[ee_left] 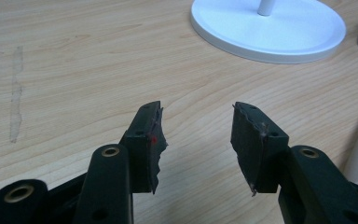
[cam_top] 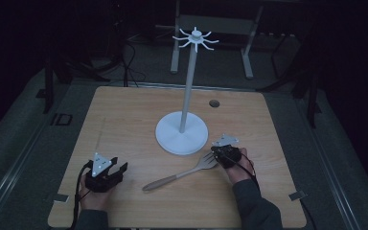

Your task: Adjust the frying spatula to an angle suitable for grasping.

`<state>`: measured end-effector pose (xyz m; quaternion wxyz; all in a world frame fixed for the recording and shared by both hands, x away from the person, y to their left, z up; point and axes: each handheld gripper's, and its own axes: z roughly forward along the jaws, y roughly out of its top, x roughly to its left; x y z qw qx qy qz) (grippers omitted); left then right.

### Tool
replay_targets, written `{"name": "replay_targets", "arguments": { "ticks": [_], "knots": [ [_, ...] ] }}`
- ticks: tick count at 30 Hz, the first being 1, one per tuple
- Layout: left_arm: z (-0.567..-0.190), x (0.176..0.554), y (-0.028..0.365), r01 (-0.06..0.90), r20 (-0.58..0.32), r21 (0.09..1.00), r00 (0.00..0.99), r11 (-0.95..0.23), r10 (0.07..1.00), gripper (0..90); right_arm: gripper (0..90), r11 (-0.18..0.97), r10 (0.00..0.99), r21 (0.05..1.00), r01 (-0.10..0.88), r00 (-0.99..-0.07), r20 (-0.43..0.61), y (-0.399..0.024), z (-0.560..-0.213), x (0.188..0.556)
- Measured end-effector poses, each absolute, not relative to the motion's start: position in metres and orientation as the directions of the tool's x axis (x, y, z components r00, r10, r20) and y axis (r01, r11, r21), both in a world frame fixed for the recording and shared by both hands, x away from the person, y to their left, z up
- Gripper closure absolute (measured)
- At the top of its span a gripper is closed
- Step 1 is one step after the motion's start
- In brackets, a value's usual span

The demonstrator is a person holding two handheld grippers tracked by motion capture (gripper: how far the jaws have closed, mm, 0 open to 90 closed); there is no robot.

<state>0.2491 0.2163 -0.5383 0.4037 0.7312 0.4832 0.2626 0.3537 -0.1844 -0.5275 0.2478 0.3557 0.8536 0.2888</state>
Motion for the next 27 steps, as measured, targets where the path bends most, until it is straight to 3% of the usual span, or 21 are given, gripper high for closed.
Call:
{"name": "replay_targets", "arguments": {
  "ticks": [27],
  "knots": [
    [-0.54, 0.25, 0.215, 0.503, 0.006, 0.835, 0.399, -0.224, 0.917, 52.8, 87.0, 0.618, 0.726, 0.6, 0.508, -0.661, -0.189, -0.212, -0.545, 0.282]
  ]
}}
